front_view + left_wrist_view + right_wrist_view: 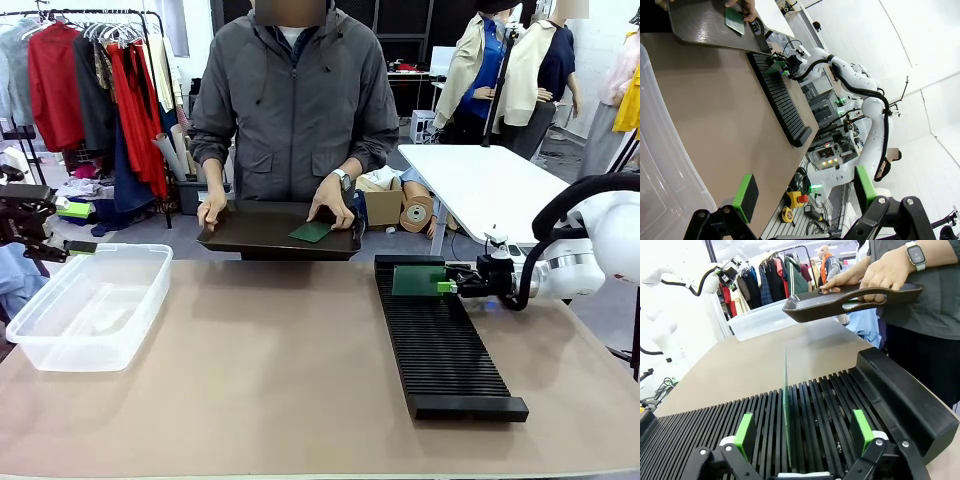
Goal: Sort PCBs into racks and boxes based on the side picked up.
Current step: If the short side of the Blank PCB is picked up, insert it into the PCB Rack ; if the long side is picked up, place it in the Organizing box, then pick up the Blank PCB handed by the Human.
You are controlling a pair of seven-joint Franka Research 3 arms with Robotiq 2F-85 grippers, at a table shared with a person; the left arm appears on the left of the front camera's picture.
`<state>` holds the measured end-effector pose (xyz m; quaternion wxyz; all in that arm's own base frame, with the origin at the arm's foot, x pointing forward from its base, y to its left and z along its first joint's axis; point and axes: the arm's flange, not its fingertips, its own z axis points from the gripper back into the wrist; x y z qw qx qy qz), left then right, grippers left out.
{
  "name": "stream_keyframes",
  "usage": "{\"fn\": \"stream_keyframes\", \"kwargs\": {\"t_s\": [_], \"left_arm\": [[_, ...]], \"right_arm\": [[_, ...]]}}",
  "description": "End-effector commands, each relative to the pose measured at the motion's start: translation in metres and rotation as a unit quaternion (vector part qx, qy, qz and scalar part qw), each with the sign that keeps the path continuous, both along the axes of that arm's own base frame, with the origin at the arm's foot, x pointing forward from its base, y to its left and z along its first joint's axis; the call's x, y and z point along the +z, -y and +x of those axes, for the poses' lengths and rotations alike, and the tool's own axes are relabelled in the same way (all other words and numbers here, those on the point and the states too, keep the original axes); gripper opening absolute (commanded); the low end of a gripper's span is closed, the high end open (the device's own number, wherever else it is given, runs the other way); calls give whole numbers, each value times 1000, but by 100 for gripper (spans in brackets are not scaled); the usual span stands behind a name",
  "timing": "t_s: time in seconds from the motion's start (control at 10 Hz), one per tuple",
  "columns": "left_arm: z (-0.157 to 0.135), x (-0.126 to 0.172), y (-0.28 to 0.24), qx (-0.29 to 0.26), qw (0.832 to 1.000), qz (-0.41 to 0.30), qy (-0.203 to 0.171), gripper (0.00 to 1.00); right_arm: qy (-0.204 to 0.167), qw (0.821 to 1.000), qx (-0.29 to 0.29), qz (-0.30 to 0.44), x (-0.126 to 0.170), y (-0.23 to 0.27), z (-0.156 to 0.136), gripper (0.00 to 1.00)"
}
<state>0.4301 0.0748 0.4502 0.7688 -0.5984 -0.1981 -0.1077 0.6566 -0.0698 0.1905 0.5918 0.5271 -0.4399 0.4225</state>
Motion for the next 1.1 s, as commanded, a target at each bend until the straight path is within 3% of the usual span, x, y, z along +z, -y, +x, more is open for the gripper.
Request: {"fn": "stream_keyframes", "kwargs": {"t_s": [0.0, 1.0], "left_arm": [[-1, 3, 0, 0, 1000, -4, -4, 100], [-1, 3, 0, 0, 1000, -4, -4, 100]], "right_arm": [[0, 1000, -1, 0, 0, 1, 0, 100], [0, 1000, -1, 0, 0, 1, 0, 100]]}}
